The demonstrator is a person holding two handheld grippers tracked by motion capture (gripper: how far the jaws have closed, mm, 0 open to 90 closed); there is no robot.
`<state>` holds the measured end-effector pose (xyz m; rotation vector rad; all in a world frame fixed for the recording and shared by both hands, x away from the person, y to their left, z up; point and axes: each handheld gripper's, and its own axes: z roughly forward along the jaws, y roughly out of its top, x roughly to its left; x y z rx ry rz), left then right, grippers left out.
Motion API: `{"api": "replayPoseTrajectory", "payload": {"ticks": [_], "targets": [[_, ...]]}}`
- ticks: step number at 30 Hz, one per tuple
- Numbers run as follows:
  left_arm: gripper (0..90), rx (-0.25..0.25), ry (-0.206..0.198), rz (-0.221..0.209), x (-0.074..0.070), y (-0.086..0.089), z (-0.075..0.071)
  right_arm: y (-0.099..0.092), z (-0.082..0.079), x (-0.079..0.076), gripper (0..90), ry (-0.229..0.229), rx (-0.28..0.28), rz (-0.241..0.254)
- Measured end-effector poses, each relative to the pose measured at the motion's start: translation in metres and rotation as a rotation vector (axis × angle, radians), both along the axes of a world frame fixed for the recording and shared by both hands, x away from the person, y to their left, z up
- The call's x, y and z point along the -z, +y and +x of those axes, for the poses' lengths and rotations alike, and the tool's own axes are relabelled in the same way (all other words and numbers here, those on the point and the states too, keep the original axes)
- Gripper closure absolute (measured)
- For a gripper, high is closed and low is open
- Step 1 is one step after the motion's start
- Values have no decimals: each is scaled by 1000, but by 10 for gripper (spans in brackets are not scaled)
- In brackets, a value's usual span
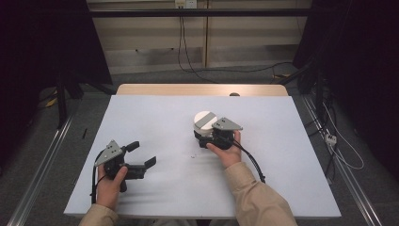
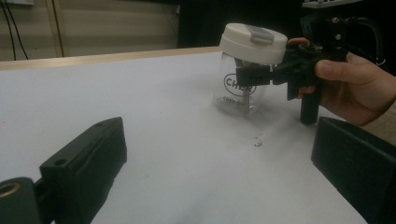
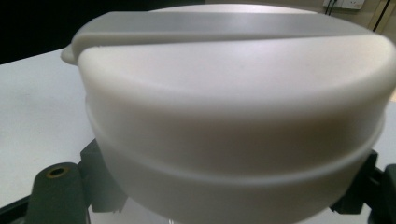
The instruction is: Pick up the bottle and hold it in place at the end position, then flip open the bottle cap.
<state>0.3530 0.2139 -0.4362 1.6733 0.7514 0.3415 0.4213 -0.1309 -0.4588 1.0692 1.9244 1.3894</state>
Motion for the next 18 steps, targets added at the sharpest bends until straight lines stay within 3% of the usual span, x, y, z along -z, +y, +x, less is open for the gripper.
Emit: {"api": "replayPoseTrajectory", "payload": {"ticks": [18], "targets": [[30, 24, 9, -9, -6, -13, 6, 0, 0, 0, 188, 8, 1, 0]]}}
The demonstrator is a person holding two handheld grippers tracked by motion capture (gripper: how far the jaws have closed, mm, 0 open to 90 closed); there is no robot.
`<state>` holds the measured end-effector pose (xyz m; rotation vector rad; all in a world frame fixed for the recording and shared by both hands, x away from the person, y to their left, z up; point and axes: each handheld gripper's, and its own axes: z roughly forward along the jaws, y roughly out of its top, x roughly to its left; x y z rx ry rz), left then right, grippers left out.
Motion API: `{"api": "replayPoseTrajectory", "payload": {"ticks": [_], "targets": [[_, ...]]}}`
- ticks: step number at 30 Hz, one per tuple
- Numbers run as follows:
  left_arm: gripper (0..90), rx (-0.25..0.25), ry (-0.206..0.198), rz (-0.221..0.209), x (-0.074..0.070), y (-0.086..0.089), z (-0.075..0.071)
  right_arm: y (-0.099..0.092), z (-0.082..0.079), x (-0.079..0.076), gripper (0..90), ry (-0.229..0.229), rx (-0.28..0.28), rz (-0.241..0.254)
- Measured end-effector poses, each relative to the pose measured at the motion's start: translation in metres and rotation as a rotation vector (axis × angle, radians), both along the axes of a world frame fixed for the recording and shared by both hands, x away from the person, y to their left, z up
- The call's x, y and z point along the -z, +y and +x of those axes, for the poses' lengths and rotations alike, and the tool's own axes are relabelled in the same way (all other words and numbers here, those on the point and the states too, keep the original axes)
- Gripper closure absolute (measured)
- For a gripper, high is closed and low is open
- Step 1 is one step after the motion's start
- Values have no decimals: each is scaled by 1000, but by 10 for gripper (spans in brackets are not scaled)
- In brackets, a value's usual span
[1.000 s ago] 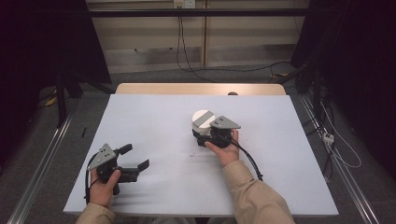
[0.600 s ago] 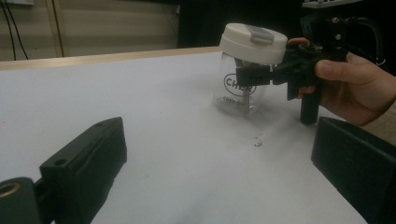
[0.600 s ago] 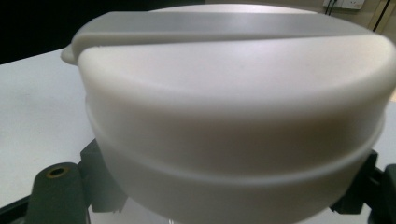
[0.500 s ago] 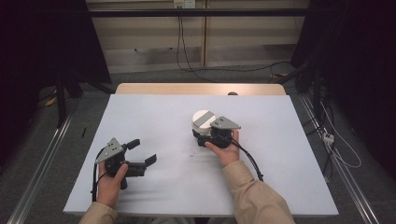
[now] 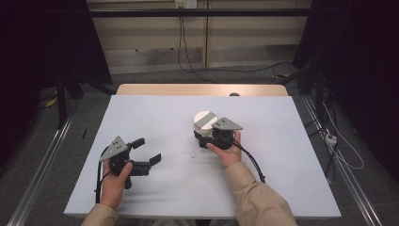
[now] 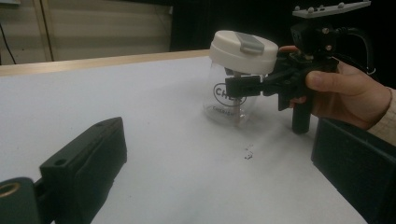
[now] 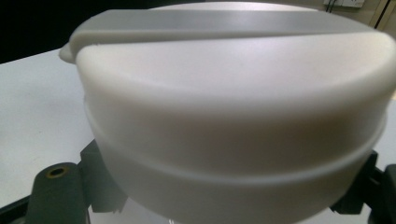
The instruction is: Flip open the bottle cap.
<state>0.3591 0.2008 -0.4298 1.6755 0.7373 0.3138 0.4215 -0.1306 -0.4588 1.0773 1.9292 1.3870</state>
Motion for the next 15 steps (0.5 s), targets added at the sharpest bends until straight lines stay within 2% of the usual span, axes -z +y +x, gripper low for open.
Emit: {"api": "replayPoseTrajectory", "payload": {"ticks": [7, 15], "targets": [[30, 26, 0, -7, -1, -7, 4, 0, 0, 0, 188, 4, -1, 3], [30, 48, 17, -2, -4, -23, 9, 0, 1, 0, 187, 8, -2, 6]]}}
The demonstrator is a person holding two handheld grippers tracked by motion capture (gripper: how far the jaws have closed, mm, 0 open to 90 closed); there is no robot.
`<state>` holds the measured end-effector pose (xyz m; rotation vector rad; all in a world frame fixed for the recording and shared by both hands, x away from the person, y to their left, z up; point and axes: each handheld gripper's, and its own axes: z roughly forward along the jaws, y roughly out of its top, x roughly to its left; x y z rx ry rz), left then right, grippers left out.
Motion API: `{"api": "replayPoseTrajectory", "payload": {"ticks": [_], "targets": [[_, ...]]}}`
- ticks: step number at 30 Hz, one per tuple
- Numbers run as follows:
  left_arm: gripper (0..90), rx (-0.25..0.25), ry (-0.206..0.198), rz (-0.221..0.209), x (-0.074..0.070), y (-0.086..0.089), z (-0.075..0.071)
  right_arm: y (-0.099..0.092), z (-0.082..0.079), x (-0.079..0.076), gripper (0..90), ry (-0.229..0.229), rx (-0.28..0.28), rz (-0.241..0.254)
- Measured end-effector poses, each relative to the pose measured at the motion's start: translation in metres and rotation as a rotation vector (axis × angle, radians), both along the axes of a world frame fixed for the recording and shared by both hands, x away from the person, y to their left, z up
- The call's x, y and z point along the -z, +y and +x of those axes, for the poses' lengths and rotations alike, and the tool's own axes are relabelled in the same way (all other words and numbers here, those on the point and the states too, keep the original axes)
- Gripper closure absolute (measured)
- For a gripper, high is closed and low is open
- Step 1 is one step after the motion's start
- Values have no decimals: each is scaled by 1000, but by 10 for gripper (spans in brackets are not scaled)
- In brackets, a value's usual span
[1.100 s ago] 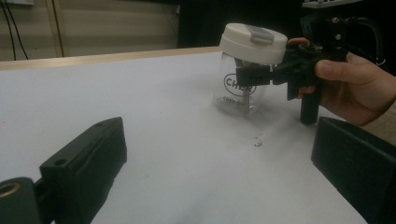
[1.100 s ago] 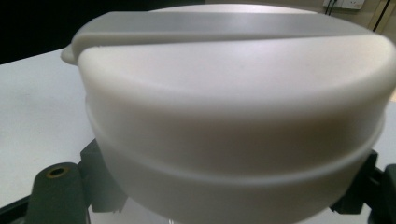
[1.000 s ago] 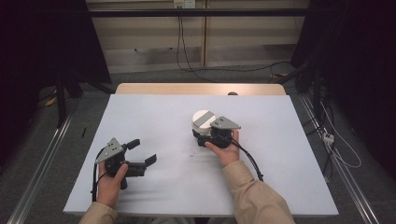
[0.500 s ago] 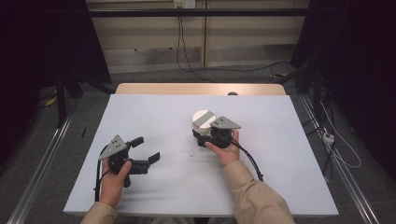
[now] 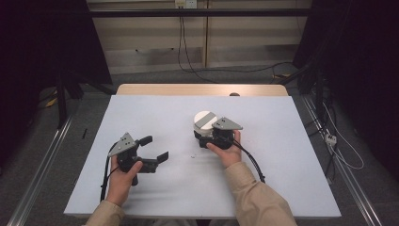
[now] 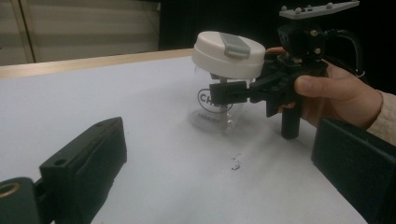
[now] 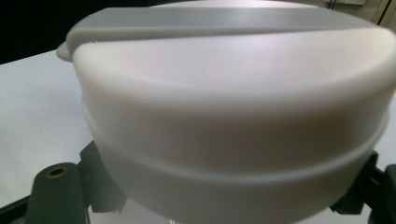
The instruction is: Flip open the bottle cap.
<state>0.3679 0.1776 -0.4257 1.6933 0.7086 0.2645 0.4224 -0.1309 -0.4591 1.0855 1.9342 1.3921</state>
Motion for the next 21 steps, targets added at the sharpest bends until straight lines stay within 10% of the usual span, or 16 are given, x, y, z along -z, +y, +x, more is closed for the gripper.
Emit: {"api": "replayPoseTrajectory", "payload": {"ticks": [21], "targets": [[44, 53, 1, -7, -10, -45, 21, 0, 0, 1, 187, 2, -1, -2]]}}
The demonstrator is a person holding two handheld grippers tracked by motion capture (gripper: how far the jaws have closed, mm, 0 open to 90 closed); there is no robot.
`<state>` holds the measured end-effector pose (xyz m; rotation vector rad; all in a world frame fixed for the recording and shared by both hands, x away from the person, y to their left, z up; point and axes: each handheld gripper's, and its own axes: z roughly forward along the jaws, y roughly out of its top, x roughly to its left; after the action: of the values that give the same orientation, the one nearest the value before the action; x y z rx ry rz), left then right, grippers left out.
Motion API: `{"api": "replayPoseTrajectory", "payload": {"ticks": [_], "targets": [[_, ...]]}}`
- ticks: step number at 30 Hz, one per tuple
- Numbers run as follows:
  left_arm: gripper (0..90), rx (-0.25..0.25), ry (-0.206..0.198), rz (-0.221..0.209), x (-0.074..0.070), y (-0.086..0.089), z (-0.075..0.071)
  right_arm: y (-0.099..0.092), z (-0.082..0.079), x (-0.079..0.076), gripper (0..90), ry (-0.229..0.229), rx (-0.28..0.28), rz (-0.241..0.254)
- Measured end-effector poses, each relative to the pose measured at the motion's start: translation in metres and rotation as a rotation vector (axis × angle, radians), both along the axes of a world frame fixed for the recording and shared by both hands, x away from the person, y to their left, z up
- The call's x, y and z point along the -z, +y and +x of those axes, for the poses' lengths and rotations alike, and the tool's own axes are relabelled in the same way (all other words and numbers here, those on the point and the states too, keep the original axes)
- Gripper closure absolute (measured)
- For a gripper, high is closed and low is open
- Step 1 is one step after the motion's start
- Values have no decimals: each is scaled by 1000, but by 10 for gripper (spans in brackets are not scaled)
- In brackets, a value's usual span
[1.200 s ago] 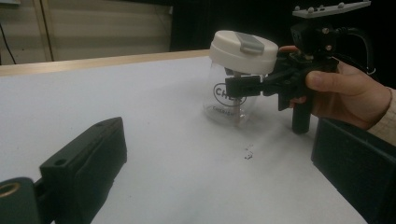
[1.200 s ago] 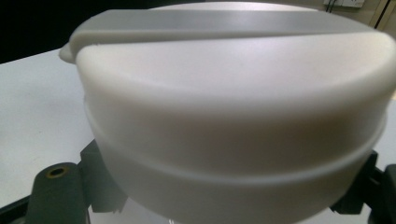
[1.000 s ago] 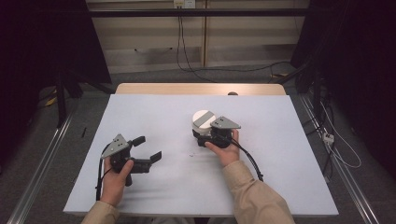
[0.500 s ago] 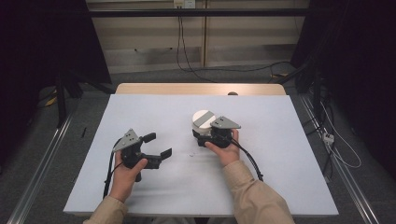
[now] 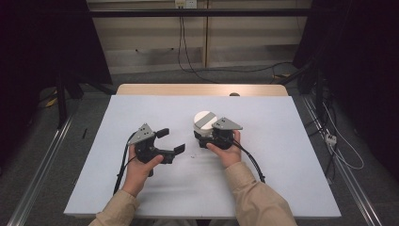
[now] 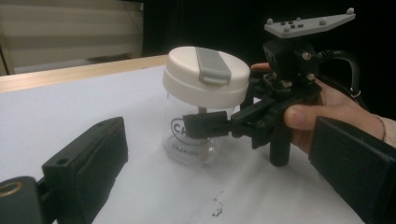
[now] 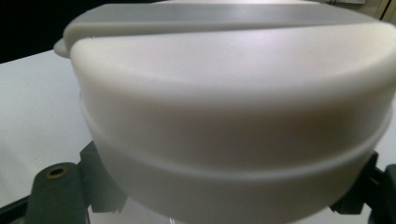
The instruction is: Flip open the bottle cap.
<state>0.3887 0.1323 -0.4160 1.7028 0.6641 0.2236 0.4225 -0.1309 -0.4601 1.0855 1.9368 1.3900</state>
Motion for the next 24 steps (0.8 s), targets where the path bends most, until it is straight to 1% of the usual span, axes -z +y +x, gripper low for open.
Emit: {"api": "replayPoseTrajectory", "payload": {"ticks": [2, 6, 7, 10, 12, 16, 18, 24], "targets": [[49, 4, -8, 2, -1, -2, 1, 0, 0, 0, 187, 1, -1, 0], [69, -1, -12, 9, -2, -7, 3, 0, 0, 0, 187, 1, 0, 0], [75, 5, -13, 11, -2, -9, 4, 0, 0, 0, 187, 2, -1, 0], [89, 1, -10, 14, -2, -12, 6, 0, 0, 0, 187, 1, -1, -1], [125, -6, -13, 6, -2, -13, 7, 0, 0, 0, 187, 1, -2, -1], [177, -6, -16, 24, -2, -16, 11, 0, 0, 1, 187, 2, -2, -1], [232, -4, -20, 27, -3, -18, 12, 0, 0, 1, 187, 2, -2, -1], [342, -7, -28, 40, -4, -23, 16, 0, 0, 1, 187, 4, -2, -2]]}}
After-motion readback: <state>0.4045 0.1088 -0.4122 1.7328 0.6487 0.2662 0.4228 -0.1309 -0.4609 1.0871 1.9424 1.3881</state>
